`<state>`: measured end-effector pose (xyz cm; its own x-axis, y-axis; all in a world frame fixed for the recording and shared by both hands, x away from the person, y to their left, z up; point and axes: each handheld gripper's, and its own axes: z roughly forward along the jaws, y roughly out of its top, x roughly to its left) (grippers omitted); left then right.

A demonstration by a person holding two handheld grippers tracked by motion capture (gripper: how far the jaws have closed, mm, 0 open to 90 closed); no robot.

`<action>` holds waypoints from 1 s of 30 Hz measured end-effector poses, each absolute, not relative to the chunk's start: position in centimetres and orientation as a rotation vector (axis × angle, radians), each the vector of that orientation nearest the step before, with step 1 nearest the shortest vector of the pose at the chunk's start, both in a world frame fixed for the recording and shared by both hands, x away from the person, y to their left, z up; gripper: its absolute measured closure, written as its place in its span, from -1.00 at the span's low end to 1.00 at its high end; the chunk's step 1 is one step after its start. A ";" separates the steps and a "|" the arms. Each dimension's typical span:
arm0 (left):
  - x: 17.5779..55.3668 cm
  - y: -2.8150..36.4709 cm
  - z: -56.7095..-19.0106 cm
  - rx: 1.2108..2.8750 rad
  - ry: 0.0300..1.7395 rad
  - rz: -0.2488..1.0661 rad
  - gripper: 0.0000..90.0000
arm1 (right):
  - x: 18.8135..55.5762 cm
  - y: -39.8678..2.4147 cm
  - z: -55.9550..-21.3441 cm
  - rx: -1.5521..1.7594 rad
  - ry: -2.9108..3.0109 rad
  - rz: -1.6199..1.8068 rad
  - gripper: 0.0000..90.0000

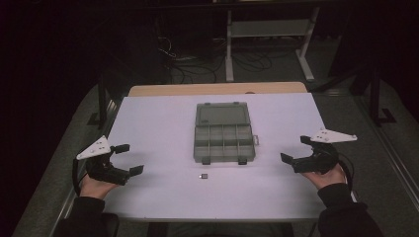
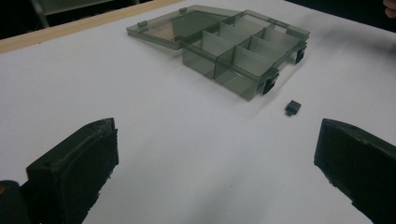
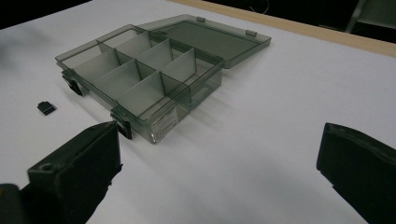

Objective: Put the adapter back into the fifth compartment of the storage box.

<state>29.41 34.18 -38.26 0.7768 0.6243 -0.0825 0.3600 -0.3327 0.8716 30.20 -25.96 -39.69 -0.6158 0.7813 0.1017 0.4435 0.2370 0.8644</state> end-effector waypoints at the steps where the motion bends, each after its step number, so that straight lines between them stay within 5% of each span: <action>1: 29.4 34.2 -38.3 1.955 0.742 0.328 -1.00 | 30.2 -26.0 -39.7 1.130 2.164 1.331 -1.00; 30: 31.4 30.0 -35.2 2.143 0.609 0.314 -0.99 | 30.2 -25.9 -39.8 1.126 2.190 1.308 -1.00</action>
